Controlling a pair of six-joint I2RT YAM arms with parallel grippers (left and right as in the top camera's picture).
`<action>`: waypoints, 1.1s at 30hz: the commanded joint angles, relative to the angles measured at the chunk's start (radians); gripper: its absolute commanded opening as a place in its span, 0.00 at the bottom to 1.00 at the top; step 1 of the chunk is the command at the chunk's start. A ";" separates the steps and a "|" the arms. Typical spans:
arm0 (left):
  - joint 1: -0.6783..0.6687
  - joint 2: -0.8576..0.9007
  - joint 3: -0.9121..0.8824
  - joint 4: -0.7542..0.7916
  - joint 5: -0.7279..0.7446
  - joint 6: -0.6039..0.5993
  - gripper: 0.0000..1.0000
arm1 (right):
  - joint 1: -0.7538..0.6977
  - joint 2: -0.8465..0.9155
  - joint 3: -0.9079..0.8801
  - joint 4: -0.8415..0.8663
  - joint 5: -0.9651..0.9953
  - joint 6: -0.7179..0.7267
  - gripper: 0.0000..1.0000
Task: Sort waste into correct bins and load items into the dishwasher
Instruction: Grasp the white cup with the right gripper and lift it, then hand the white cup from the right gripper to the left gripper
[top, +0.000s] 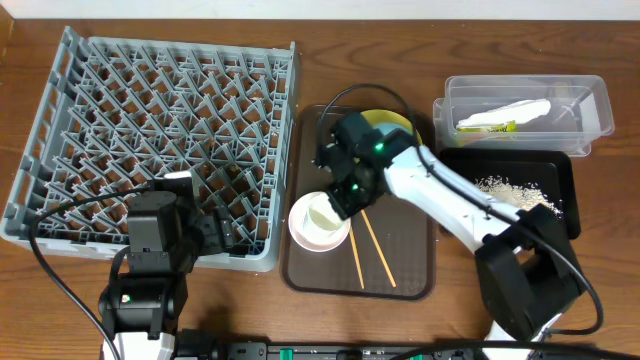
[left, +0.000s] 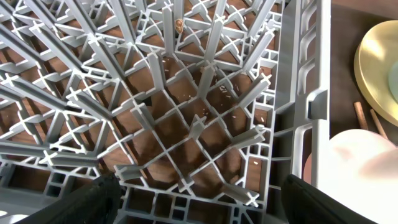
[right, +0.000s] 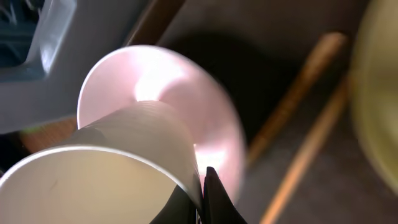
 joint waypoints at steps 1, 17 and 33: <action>0.003 -0.001 0.025 0.002 -0.001 -0.008 0.85 | -0.062 -0.080 0.097 -0.023 -0.011 0.007 0.01; 0.003 0.060 0.025 0.303 0.518 -0.070 0.85 | -0.270 -0.137 0.159 0.119 -0.542 0.128 0.01; 0.003 0.183 0.025 0.844 1.136 -0.150 0.86 | -0.246 -0.136 0.159 0.217 -0.938 0.175 0.01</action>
